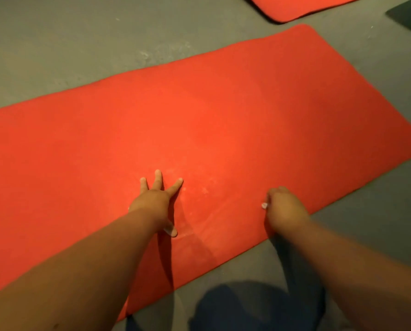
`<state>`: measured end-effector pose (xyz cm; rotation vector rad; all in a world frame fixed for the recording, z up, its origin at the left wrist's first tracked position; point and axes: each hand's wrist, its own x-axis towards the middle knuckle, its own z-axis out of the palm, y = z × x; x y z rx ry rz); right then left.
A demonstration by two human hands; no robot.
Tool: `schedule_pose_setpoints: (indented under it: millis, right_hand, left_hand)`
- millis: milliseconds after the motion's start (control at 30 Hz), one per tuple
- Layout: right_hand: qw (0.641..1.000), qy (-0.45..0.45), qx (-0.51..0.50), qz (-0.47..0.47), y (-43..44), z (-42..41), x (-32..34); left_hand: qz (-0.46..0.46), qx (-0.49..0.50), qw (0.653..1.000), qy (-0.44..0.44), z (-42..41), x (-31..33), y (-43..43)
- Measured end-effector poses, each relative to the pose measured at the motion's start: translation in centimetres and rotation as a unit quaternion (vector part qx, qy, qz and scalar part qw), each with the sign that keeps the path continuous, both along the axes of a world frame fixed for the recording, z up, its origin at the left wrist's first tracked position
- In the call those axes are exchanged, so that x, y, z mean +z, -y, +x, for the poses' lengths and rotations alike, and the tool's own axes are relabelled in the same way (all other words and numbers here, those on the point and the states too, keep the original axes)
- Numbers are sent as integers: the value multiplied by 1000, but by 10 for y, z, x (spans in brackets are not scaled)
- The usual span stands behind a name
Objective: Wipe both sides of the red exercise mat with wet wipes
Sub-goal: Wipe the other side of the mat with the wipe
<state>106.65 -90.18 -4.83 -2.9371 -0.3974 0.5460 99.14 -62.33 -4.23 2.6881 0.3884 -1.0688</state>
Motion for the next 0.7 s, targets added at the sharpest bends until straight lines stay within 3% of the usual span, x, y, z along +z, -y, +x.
schedule_pose_setpoints:
  millis: [100,200,267,300,433,533,700]
  right_hand:
    - [978,-30,193,-77,-3,0,5]
    - [900,-96,418,-78,-19,-21,17]
    - [861,-117,484,-106,-17,-9,36]
    - [860,-115,486,-108,-14,2,45]
    - [931,-61,351,-75,13,36,59]
    - [979,-52,196,-36,27,31,27]
    - [997,-9,-69,41,77,67,2]
  left_hand:
    - [4,-4,1000,-4,0,-1,-1]
    - [16,-17,999,-38,6,2,0]
    - [30,-29,998,-53,21,11,9]
    - [29,-34,998,-50,30,17,15]
    - [3,-91,994,-67,55,31,54]
    - [18,-58,993,-97,51,26,77]
    - [24,-136,990,-9,59,18,79]
